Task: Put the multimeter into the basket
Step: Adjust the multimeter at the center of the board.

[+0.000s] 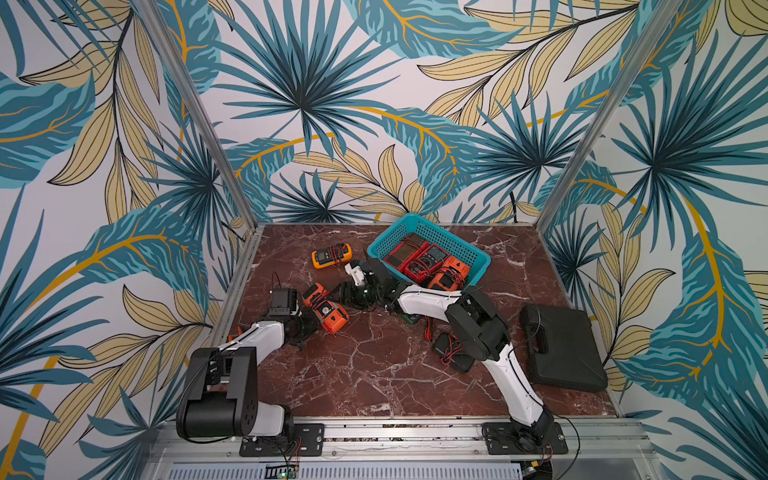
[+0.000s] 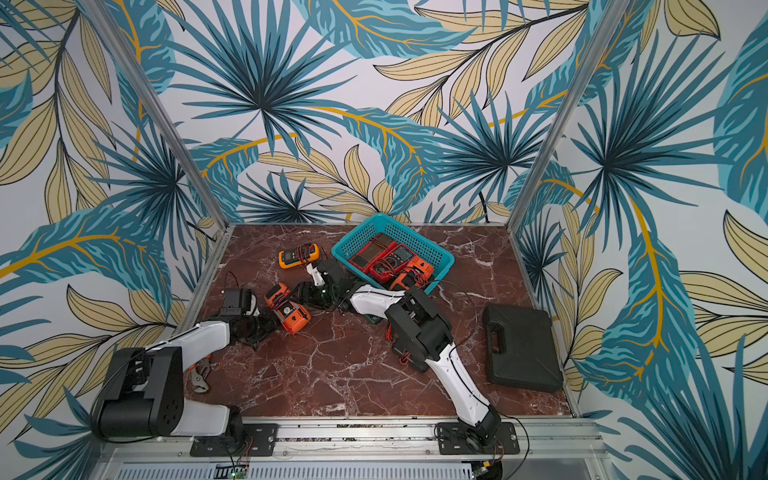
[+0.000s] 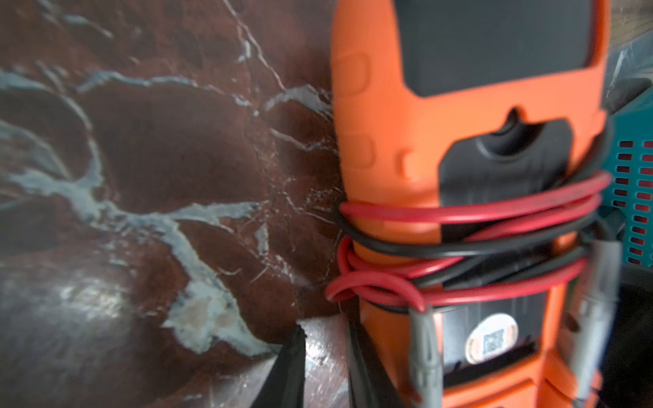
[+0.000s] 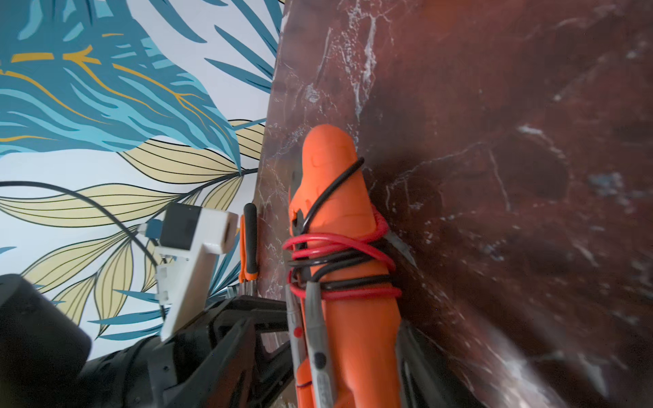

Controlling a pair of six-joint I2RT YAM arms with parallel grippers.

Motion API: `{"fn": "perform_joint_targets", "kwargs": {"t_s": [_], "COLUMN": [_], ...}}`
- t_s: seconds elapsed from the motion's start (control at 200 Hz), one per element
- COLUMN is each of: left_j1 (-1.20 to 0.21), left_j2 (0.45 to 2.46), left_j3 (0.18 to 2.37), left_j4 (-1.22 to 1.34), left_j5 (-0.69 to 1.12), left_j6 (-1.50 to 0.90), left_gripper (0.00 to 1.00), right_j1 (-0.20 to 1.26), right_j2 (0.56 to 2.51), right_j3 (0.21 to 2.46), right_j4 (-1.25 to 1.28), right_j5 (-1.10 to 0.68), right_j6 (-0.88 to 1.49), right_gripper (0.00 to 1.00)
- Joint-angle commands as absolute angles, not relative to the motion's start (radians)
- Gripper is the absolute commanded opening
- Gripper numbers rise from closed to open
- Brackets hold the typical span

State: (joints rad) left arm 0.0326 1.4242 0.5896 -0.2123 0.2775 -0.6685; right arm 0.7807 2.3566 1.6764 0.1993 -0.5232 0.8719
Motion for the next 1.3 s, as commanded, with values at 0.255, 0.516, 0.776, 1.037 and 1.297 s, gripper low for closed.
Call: {"fn": "perform_joint_targets", "kwargs": {"t_s": [0.255, 0.516, 0.776, 1.037, 1.297], "left_j1": [0.024, 0.025, 0.023, 0.023, 0.023], "left_j2": [1.485, 1.516, 1.532, 1.539, 1.555], "left_j3": [0.62, 0.619, 0.598, 0.578, 0.584], "left_j4": [-0.133, -0.098, -0.063, -0.053, -0.055], "left_j5": [0.338, 0.38, 0.431, 0.454, 0.468], "left_j6": [-0.649, -0.655, -0.661, -0.658, -0.645], "left_gripper": [0.28, 0.28, 0.28, 0.28, 0.28], "right_j1": [0.845, 0.855, 0.855, 0.857, 0.858], "right_j2": [2.341, 2.377, 2.355, 2.311, 2.267], "right_j3": [1.602, 1.597, 1.552, 1.498, 1.461], "right_j4": [0.144, 0.351, 0.482, 0.552, 0.572], "right_j5": [-0.677, -0.739, -0.72, -0.689, -0.68], "right_j6": [0.837, 0.975, 1.036, 1.038, 1.009], "right_gripper": [0.59, 0.52, 0.52, 0.49, 0.46]}}
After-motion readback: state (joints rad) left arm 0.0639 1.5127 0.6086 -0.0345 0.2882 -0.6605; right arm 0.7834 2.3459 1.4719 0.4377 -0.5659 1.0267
